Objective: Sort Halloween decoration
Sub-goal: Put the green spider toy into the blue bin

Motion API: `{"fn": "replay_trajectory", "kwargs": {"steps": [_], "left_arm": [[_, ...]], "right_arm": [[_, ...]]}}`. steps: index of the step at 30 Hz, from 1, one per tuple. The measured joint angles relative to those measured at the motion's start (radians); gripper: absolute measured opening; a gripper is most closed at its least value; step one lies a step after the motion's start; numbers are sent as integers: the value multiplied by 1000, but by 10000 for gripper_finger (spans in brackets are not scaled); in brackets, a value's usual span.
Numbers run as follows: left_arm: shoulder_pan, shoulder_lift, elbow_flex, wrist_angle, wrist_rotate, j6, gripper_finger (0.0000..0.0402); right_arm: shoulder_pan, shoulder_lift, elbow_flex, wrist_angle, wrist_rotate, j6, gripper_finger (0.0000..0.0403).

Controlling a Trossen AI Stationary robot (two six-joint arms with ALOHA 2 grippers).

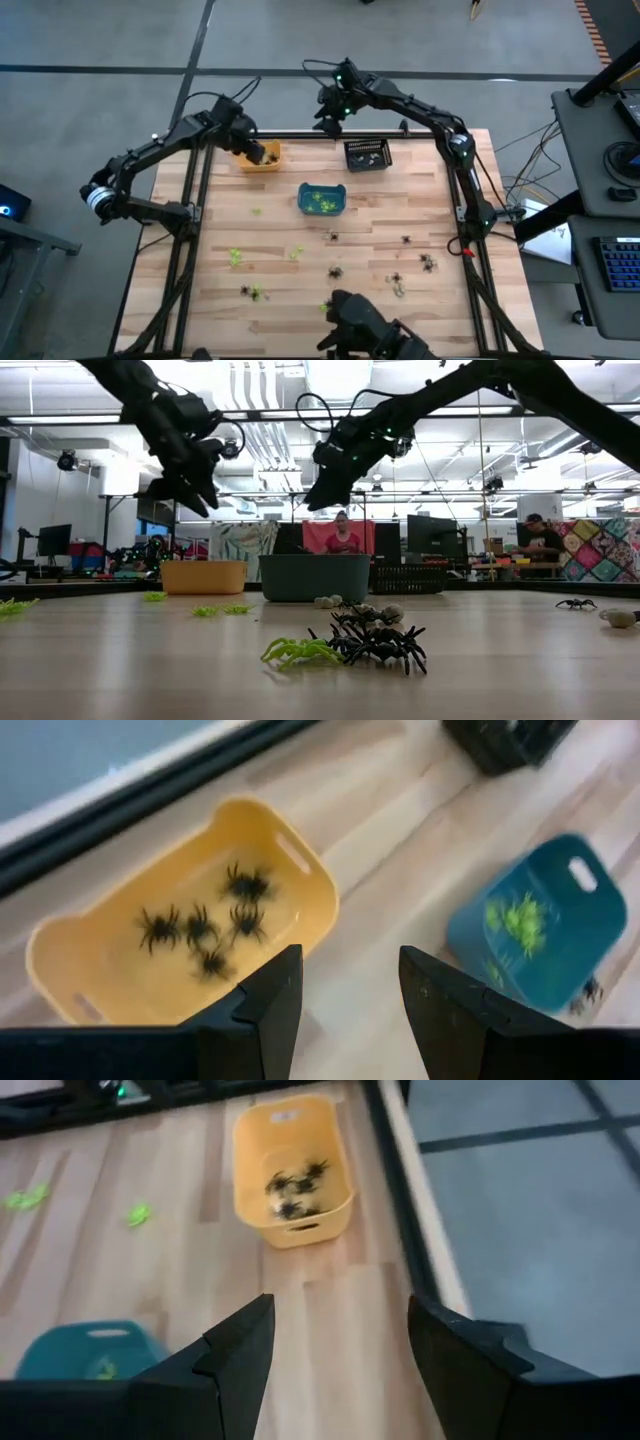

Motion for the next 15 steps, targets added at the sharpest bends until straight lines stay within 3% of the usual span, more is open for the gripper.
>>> {"fn": "replay_trajectory", "kwargs": {"steps": [8,12,15], "left_arm": [[-144,-70,-81,-49,-4,99,151],[-244,-163,-177,-26,-5,51,151],[-321,-238,-265,-3,-7,-4,151]], "right_arm": [[99,-12,-15,-230,7,80,219],[169,-33,-15,-375,22,98,219],[221,-51,-15,-462,88,99,219]]}}
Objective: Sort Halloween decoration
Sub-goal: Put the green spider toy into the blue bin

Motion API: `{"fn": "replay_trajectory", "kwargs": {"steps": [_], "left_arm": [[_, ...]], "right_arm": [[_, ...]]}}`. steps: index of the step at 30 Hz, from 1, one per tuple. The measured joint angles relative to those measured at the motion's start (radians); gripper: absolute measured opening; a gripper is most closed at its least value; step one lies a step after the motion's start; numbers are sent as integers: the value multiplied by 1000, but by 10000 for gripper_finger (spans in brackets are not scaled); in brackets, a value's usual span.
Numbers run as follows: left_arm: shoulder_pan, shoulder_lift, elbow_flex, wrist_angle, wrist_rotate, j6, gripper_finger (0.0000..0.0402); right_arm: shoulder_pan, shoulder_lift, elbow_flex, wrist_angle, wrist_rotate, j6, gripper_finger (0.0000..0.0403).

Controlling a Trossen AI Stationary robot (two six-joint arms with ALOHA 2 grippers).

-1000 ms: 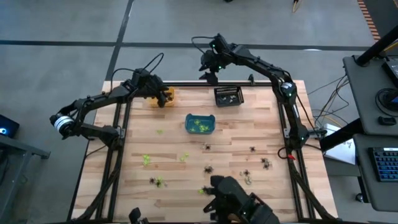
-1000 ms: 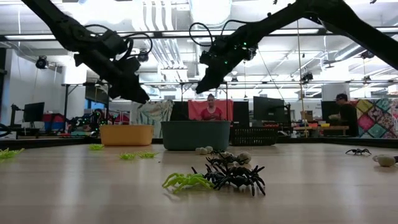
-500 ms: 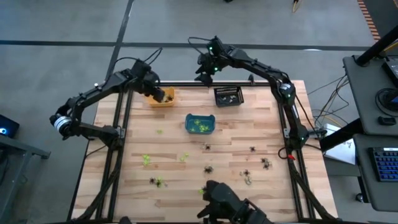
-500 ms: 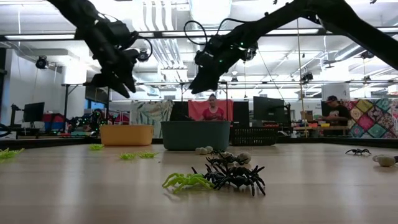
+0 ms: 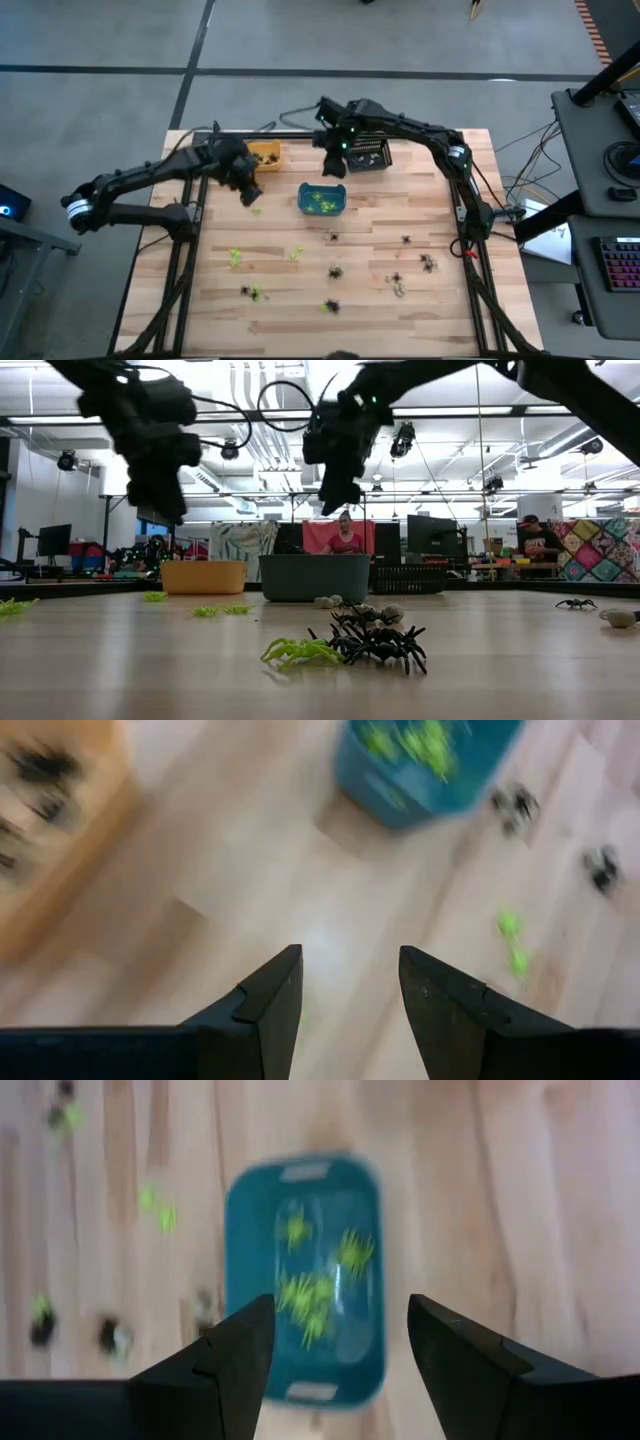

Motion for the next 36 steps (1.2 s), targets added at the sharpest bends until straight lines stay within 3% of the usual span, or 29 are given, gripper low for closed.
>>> {"fn": "replay_trajectory", "kwargs": {"steps": [4,11,24,36], "left_arm": [[-88,-78,-95,23,-36,-104,151],[-174,-126,-151,28,-138,-256,151],[-197,-11,-171,49,-328,-351,151],[-251,161,-172,148,-337,-386,151]], "right_arm": [[53,-34,0,-143,84,6,219],[137,-90,-51,-370,87,40,219],[246,-328,-424,-114,85,118,219],[245,-492,-622,158,85,183,219]]}}
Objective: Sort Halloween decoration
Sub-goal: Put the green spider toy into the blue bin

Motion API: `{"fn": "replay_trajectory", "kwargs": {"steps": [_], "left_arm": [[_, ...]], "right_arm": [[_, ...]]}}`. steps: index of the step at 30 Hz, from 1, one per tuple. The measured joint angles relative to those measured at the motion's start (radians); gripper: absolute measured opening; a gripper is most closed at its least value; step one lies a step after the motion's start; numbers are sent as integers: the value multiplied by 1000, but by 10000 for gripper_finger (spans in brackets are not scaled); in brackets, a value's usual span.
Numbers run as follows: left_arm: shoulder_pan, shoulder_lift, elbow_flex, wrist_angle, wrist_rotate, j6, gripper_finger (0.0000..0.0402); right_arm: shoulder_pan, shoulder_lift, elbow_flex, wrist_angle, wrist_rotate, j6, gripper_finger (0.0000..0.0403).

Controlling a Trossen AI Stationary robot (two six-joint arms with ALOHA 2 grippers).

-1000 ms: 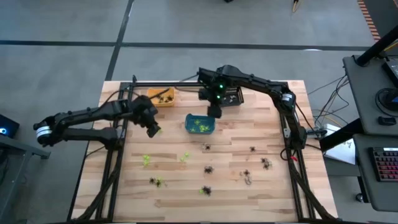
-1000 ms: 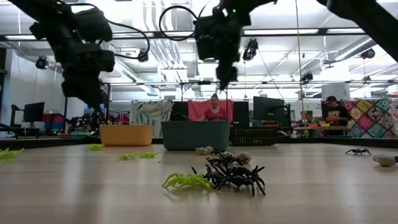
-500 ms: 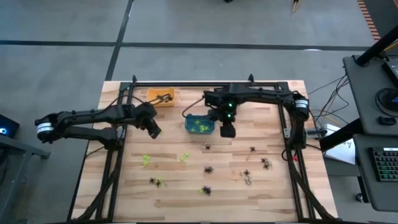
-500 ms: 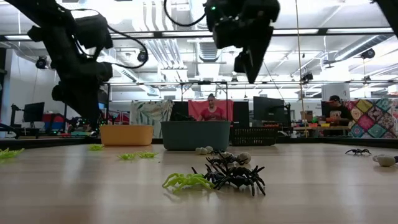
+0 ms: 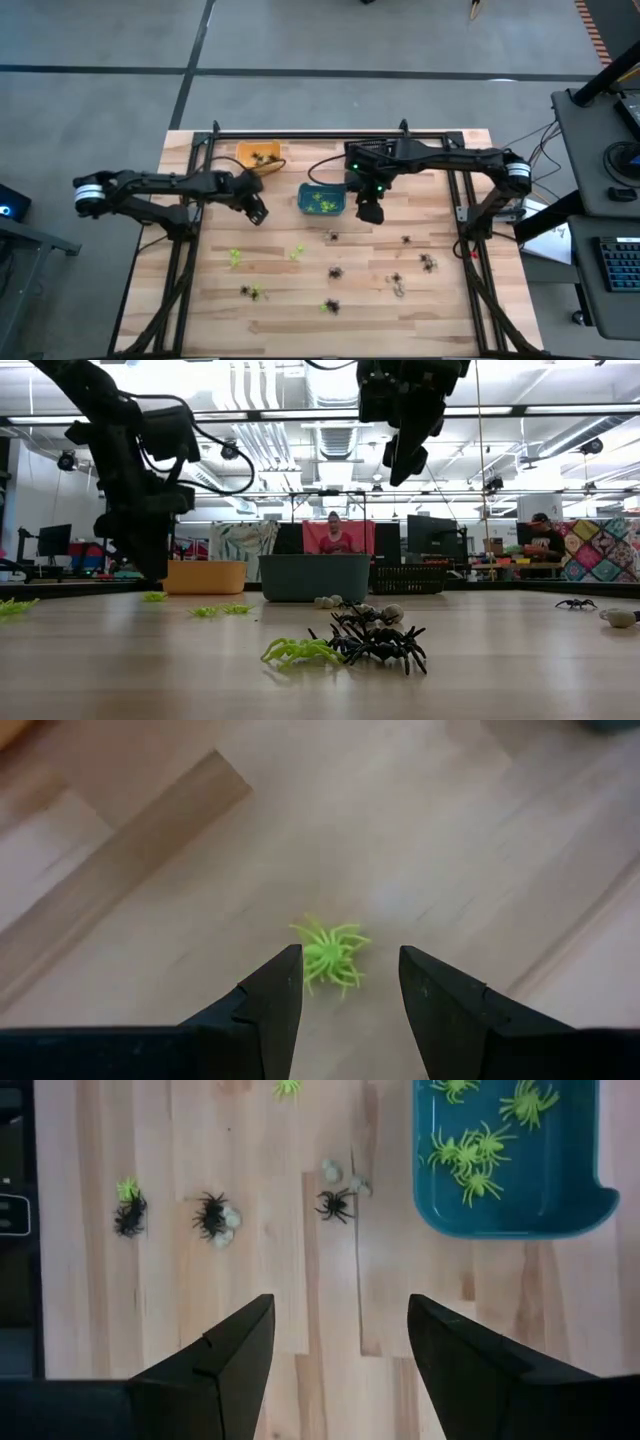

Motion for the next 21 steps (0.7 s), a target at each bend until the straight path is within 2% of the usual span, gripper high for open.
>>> {"fn": "replay_trajectory", "kwargs": {"steps": [9,21], "left_arm": [[-22,77,0,2,-62,-1,145],[-22,103,0,21,-81,20,78]], "right_arm": [[0,-1,-3,32,1,-1,219],[0,-1,-3,57,2,-3,219]]}}
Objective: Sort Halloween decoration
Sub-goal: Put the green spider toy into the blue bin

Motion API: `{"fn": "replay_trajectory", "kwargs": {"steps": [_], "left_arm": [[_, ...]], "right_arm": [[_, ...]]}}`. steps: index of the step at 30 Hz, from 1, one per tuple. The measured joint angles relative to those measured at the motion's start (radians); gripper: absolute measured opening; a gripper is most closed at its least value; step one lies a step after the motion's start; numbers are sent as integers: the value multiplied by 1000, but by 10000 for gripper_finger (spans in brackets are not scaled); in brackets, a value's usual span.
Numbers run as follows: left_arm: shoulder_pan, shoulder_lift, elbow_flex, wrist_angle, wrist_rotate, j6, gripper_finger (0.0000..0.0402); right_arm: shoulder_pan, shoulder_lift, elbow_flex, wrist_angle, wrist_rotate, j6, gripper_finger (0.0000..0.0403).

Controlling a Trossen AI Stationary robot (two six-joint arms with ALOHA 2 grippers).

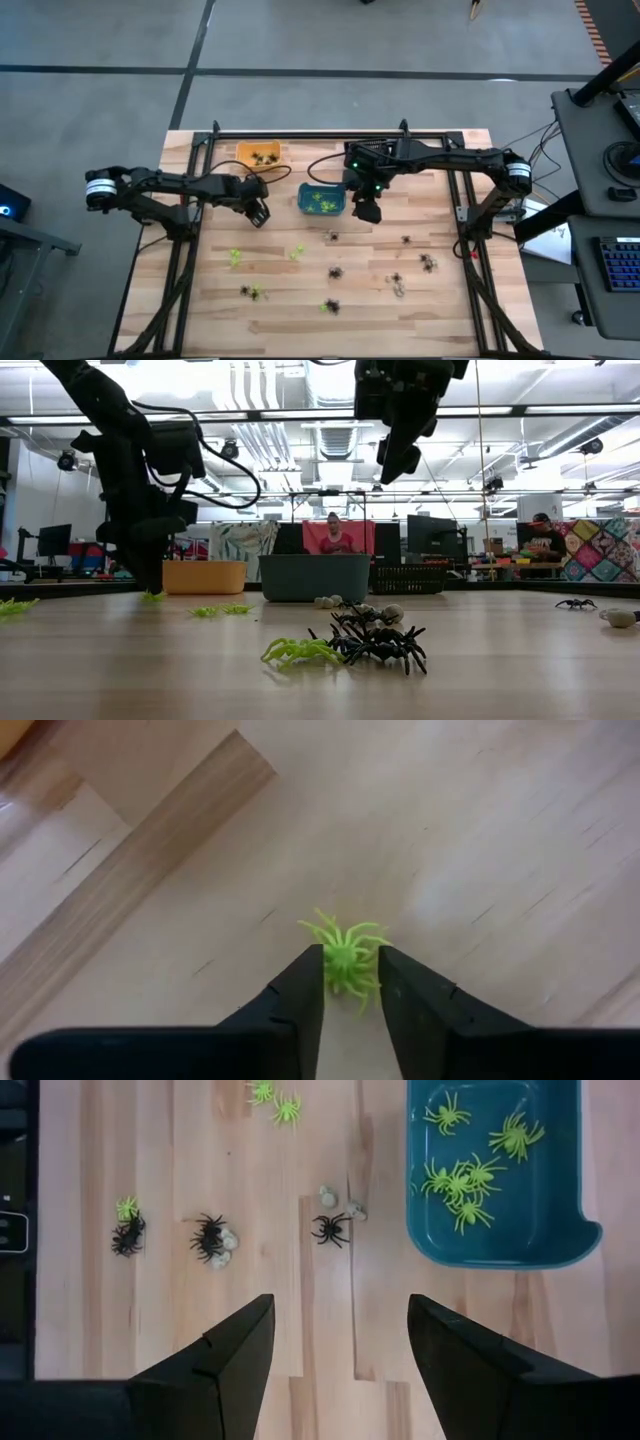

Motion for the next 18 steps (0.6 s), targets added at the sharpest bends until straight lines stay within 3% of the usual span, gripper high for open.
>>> {"fn": "replay_trajectory", "kwargs": {"steps": [10,18], "left_arm": [[0,-12,0,0,0,0,5],[0,-57,30,-24,0,4,1]], "right_arm": [[0,0,0,6,0,-10,219],[0,0,0,7,0,-19,219]]}}
